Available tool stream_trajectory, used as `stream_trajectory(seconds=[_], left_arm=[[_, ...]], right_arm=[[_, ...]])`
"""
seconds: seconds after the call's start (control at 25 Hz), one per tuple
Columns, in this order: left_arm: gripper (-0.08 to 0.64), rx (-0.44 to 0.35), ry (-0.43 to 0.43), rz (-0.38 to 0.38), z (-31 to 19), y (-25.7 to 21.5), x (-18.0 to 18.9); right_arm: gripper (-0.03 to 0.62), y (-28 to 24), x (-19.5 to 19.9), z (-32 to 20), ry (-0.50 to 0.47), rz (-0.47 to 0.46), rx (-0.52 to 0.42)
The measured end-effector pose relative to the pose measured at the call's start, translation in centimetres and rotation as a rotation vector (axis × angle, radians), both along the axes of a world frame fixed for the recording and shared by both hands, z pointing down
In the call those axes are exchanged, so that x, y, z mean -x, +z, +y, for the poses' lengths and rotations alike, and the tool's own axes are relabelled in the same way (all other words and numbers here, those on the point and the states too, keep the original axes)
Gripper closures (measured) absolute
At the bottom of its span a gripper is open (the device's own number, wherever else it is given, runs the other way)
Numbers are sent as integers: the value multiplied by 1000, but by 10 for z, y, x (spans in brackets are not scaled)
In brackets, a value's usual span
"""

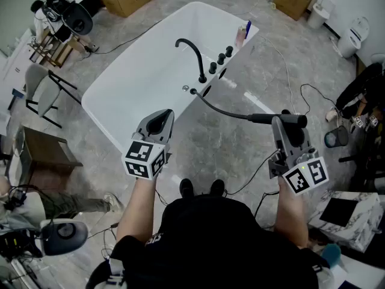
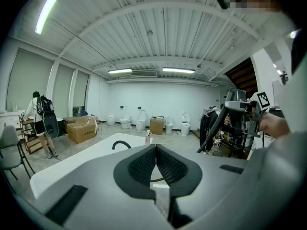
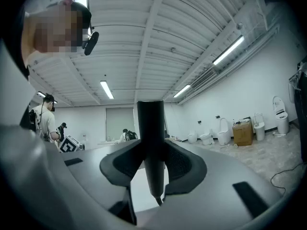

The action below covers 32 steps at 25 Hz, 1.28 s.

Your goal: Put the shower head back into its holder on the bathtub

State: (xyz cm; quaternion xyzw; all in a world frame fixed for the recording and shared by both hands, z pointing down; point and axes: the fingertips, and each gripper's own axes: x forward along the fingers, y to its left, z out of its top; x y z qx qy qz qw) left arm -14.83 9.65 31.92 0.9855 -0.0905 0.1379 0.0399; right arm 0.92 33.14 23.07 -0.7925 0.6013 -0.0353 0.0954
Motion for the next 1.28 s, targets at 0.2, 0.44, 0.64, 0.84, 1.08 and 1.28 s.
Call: stream_trajectory(seconds=[0.2, 0.44, 0.64, 0.84, 1.08, 1.28], left_arm=[[543, -3, 0, -4, 15, 2, -4], [543, -12, -14, 1, 37, -6, -15], [543, -14, -35, 4, 55, -6, -20], [543, -13, -46, -10, 56, 2, -20], [543, 15, -74, -15, 19, 27, -41], [544, 38, -96, -11, -45, 46, -74]], right_arm=[[445, -1, -9, 10, -2, 5, -5], [445, -10, -19, 21, -43, 16, -5], [445, -8, -21, 27, -85, 17, 3], [443, 0, -27, 18, -106, -18, 6], [443, 11, -62, -19, -98, -29, 22], [443, 13, -101, -82, -88, -16, 34]])
